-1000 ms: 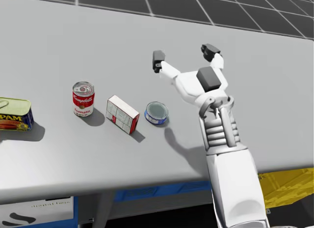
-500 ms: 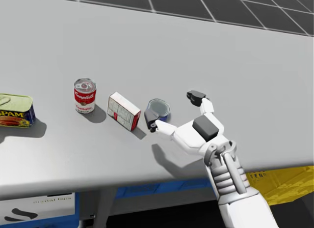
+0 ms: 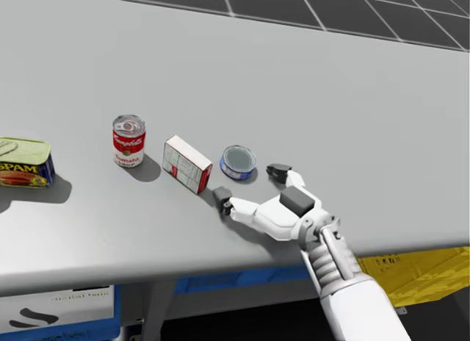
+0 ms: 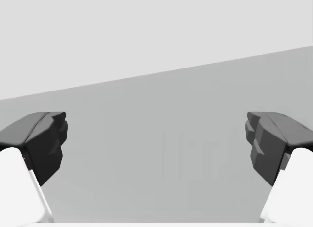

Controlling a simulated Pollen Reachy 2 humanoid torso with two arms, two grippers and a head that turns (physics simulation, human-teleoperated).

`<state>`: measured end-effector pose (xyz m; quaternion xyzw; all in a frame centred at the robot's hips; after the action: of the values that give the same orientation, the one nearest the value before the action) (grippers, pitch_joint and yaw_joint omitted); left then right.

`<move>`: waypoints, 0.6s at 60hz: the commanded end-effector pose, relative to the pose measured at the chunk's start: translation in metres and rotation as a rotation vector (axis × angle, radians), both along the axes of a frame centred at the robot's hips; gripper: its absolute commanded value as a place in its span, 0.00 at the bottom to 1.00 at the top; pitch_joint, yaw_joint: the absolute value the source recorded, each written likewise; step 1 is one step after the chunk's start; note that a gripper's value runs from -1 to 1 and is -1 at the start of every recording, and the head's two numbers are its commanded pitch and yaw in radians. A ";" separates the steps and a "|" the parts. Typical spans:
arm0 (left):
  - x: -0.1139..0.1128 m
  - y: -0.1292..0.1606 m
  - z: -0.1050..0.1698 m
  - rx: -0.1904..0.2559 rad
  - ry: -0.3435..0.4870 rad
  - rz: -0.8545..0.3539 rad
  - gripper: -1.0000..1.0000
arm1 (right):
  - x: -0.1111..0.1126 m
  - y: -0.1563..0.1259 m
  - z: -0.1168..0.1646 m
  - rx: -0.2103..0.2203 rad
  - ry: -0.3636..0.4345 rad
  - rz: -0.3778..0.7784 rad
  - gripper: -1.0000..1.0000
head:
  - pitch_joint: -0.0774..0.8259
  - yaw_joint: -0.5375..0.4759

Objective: Lift the tuna fish can off the table.

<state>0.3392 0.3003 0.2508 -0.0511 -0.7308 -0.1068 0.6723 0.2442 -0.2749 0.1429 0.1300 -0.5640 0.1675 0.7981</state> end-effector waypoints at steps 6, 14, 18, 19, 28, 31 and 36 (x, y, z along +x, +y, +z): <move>0.000 0.000 0.000 0.001 0.000 0.002 0.00 | 0.031 -0.005 -0.007 0.042 0.055 -0.002 0.00 | 0.89 0.21; 0.000 0.000 0.000 0.001 0.001 0.003 0.00 | 0.046 -0.005 -0.007 0.047 0.052 -0.006 0.00 | 0.89 0.21; 0.000 0.000 0.000 0.001 0.001 0.003 0.00 | 0.052 -0.004 -0.006 0.045 0.055 -0.003 0.00 | 0.89 0.21; 0.000 0.000 0.000 0.001 0.001 0.004 0.00 | 0.054 -0.004 -0.007 0.045 0.055 -0.002 0.00 | 0.89 0.21; 0.000 0.000 0.000 0.000 0.001 0.003 0.00 | 0.062 -0.001 -0.010 0.059 0.081 0.006 0.00 | 0.89 0.20; 0.000 0.000 0.000 0.001 0.002 0.003 0.00 | 0.064 0.000 -0.012 0.064 0.087 0.010 0.00 | 0.89 0.20; 0.000 0.000 0.000 0.001 0.002 0.003 0.00 | 0.067 0.001 -0.013 0.065 0.091 0.015 0.00 | 0.89 0.20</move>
<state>0.3392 0.3007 0.2508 -0.0499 -0.7303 -0.1061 0.6730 0.3062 -0.2771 0.1408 0.1563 -0.5499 0.1534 0.8060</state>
